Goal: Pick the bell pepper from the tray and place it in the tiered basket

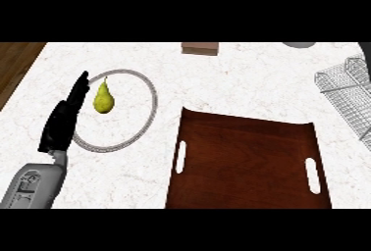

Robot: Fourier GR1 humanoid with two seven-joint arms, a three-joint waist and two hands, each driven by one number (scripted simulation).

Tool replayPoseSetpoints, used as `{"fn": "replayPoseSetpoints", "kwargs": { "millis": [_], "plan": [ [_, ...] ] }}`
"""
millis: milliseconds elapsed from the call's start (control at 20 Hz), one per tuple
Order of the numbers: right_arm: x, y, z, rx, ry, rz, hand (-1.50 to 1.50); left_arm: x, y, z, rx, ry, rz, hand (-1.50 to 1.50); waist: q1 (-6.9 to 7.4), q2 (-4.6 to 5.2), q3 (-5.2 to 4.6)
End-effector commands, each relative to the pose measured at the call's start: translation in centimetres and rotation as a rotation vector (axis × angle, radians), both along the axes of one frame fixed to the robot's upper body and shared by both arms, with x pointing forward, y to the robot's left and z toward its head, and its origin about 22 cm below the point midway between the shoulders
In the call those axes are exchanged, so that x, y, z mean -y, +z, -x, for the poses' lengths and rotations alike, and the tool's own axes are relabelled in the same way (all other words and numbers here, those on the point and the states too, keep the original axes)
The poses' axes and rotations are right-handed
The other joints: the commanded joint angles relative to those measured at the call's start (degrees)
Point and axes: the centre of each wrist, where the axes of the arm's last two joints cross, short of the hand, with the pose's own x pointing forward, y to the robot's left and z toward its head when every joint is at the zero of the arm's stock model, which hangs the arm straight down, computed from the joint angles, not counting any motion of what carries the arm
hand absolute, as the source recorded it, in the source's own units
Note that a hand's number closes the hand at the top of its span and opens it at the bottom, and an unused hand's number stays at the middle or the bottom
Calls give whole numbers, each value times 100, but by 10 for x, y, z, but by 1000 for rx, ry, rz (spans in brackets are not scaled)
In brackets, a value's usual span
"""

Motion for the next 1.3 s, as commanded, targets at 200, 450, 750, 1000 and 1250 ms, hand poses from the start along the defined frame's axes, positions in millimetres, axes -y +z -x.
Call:
{"fn": "replayPoseSetpoints", "kwargs": {
  "millis": [200,450,750,1000,1250],
  "plan": [
    [56,-7,4,-164,-215,69,150,-10,-6,10,-8,7,2,0,-80,-22,1],
    [63,-18,3,-298,-324,111,150,-10,-11,16,-27,24,6,0,-123,-57,1],
    [88,-22,11,-320,-270,84,150,-22,-12,12,-22,57,5,0,-290,-97,5],
    [94,-43,13,-319,-201,25,150,-18,-8,10,-24,57,-16,0,-284,-95,10],
    [116,-72,25,-252,-150,-74,150,-32,-8,6,-32,64,-2,0,-319,-84,13]
  ]
}}
